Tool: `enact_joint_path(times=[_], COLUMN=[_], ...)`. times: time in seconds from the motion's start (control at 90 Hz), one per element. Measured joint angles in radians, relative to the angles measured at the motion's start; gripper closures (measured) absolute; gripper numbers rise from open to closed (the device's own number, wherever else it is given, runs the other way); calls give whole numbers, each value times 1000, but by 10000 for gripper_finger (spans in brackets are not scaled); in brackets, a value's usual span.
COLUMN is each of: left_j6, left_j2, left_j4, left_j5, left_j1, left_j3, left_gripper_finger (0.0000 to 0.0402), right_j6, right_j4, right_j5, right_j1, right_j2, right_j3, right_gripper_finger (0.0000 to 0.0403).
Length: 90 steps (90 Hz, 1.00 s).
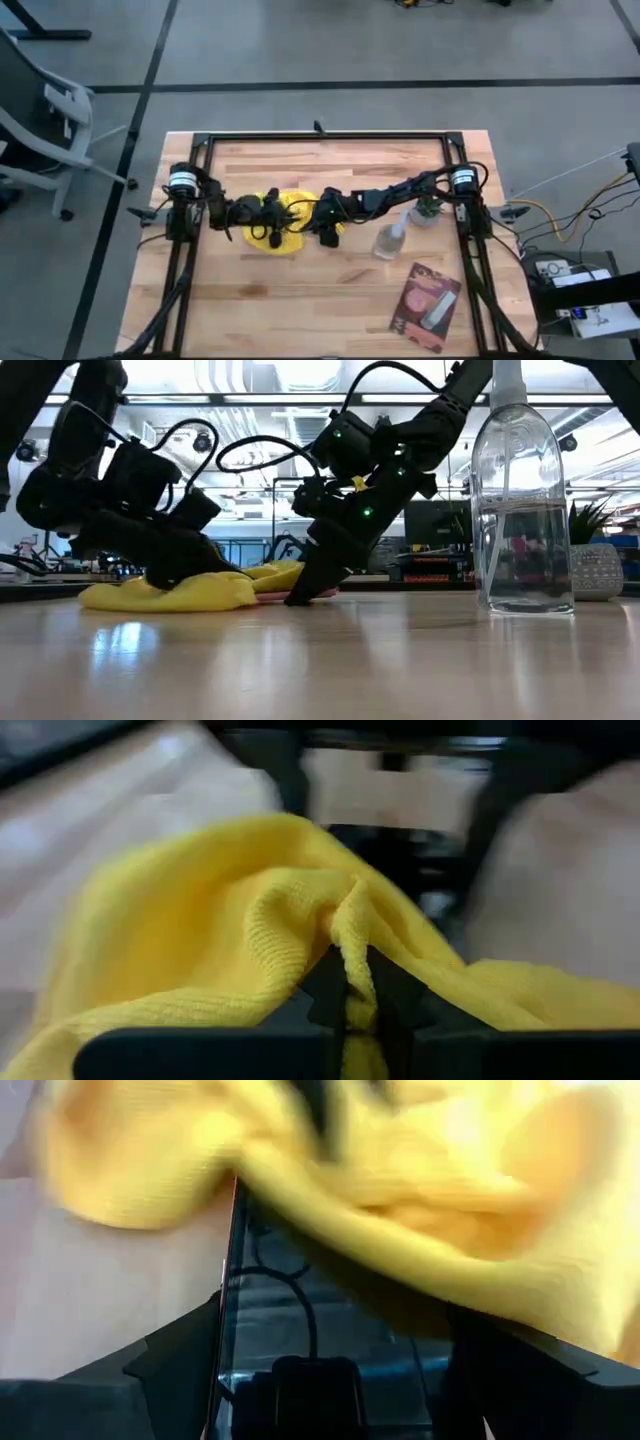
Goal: Apply microfiber cloth
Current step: Wipe the front of the pink cellphone with a microfiber cloth
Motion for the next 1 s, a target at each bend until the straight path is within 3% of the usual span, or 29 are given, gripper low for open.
enact_joint_path(times=[0.2, 0.467, 0.844, 1.0], left_j6=[6, 69, 50, 48], left_j2=[-21, -32, -32, -32], left_j4=[2, 32, 21, 12], left_j5=[57, -188, -232, -361], left_j1=[-12, 26, 40, 40], left_j3=[-35, -43, -48, -89], left_gripper_finger=[399, 400, 400, 400], right_j6=[1, 29, 22, 19], right_j4=[3, 2, 3, 3], right_j5=[3, 37, 25, 19], right_j1=[0, -6, -6, -6], right_j2=[0, 0, 0, 0], right_j3=[0, 0, 0, 1], right_gripper_finger=[70, 74, 74, 70])
